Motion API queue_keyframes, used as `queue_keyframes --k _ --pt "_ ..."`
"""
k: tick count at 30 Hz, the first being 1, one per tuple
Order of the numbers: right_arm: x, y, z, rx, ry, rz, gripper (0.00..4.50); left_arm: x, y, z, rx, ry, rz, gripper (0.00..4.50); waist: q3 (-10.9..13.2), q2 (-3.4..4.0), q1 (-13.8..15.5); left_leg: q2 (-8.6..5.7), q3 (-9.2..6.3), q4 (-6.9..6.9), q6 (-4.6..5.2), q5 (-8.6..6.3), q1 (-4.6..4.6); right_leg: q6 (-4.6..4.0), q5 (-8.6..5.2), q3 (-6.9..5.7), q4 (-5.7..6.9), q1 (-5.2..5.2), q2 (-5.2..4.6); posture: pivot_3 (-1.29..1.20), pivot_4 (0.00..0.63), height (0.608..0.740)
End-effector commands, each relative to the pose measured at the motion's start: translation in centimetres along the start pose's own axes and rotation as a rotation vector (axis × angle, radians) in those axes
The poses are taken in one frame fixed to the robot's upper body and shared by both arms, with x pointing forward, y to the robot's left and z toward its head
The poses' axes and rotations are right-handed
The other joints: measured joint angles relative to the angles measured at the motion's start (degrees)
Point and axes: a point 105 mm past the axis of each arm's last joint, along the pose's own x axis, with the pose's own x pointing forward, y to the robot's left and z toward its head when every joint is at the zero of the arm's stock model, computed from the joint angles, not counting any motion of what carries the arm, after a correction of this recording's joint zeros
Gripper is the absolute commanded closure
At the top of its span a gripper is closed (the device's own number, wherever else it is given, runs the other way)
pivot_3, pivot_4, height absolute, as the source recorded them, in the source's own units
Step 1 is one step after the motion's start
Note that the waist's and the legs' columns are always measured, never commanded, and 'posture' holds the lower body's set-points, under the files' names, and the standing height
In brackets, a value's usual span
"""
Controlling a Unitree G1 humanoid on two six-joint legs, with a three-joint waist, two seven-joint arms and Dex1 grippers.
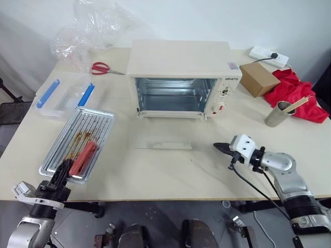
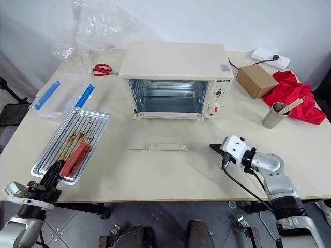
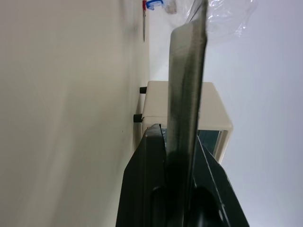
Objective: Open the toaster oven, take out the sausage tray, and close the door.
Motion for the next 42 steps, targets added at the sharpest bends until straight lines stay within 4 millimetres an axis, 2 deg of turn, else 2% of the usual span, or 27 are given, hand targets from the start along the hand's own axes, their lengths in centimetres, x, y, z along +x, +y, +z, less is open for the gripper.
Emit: queue_keyframes --k 1,6,12,16,20,22,25,30,33,35,36,37,42 --pt "0.3 -0.5 3.4 -0.02 -0.157 -0.012 4.45 0.5 -1.0 -0.2 0.011 0.029 -0.032 4.5 0.0 0.01 0.2 -0.01 0.0 0.0 0.0 0.0 -0.01 0.0 0.0 0.0 0.0 0.0 0.0 0.0 0.15 0.74" --pt "-0.6 -1.1 6.1 -0.002 -0.277 -0.054 4.45 0.6 -0.7 0.1 0.002 0.025 -0.017 4.5 0.0 0.0 0.7 -0.05 -0.02 0.0 0.01 -0.01 -0.04 0.0 0.0 0.0 -0.02 -0.01 -0.05 0.0 0.15 0.74" --pt "-2.3 -4.3 10.6 0.022 -0.427 -0.231 4.45 0.5 -1.1 0.0 0.016 0.081 -0.038 4.5 0.0 0.01 0.6 -0.02 -0.02 -0.01 -0.01 -0.04 -0.05 -0.01 0.0 0.0 -0.02 -0.04 -0.05 0.0 0.15 0.74" --pt "-2.6 -5.5 12.0 0.051 -0.478 -0.282 4.45 0.7 -1.3 -0.7 0.018 0.14 -0.053 4.5 0.0 0.01 0.6 -0.02 -0.02 -0.03 -0.03 -0.06 -0.05 -0.03 -0.02 0.0 -0.02 -0.07 -0.05 0.0 0.15 0.74" --pt "-3.2 -4.8 13.2 0.109 -0.534 -0.196 4.45 0.7 -1.4 -1.6 0.033 0.237 -0.05 4.5 0.0 0.01 0.7 -0.04 -0.03 -0.06 -0.02 -0.07 -0.09 -0.04 -0.02 -0.02 -0.03 -0.08 -0.05 0.0 0.15 0.74" --pt "-3.6 -4.5 13.2 0.138 -0.521 -0.158 4.45 0.5 -1.3 -2.4 0.036 0.311 -0.042 4.5 0.0 0.01 0.8 -0.04 -0.04 -0.07 -0.01 -0.07 -0.1 -0.04 -0.02 -0.02 -0.04 -0.09 -0.06 0.0 0.15 0.74" --pt "-4.6 -3.5 12.9 0.154 -0.483 -0.1 3.9 0.3 -1.0 -3.9 0.038 0.444 -0.016 4.5 0.0 0.02 0.7 -0.07 -0.06 -0.08 0.02 -0.12 -0.12 -0.05 -0.03 0.0 -0.07 -0.1 -0.08 0.0 0.15 0.74" --pt "-6.4 -0.3 12.0 0.149 -0.394 0.017 2.24 1.6 -1.2 -5.1 0.044 0.571 -0.014 4.5 0.0 0.06 0.9 -0.06 -0.06 -0.12 0.01 -0.19 -0.11 -0.11 -0.06 0.0 -0.12 -0.1 -0.08 0.0 0.15 0.74" --pt "-8.1 2.3 9.9 0.158 -0.277 0.065 1.2 3.2 -1.5 -7.4 0.052 0.733 -0.019 4.5 0.0 0.08 1.9 -0.07 -0.06 -0.13 0.0 -0.19 -0.12 -0.12 -0.06 0.01 -0.15 -0.1 -0.09 0.0 0.15 0.74" --pt "-9.0 2.8 8.2 0.167 -0.196 0.034 0.56 4.2 -1.6 -8.3 0.047 0.791 -0.019 4.5 0.0 0.07 2.2 -0.1 -0.08 -0.12 0.02 -0.23 -0.13 -0.12 -0.06 0.01 -0.19 -0.07 -0.11 0.0 0.15 0.74" --pt "-9.7 2.6 8.0 0.185 -0.236 -0.002 0.22 4.6 -1.5 -8.7 0.046 0.826 -0.013 4.5 0.0 0.06 2.1 -0.11 -0.05 -0.12 0.02 -0.23 -0.12 -0.12 -0.06 0.04 -0.19 -0.06 -0.1 0.0 0.15 0.74" --pt "-10.3 2.5 8.0 0.196 -0.269 -0.028 0.06 4.9 -1.4 -8.9 0.046 0.851 -0.006 4.5 0.0 0.07 2.0 -0.13 -0.02 -0.11 0.04 -0.24 -0.12 -0.12 -0.06 0.06 -0.2 -0.05 -0.12 0.0 0.15 0.74" --pt "-11.8 2.9 6.9 0.222 -0.239 -0.066 0.06 6.9 -0.5 -11.3 0.054 1.002 0.029 4.5 0.0 0.13 1.9 -0.07 0.05 -0.12 0.01 -0.24 -0.07 -0.08 -0.04 0.04 -0.15 -0.1 -0.02 0.0 0.15 0.74"
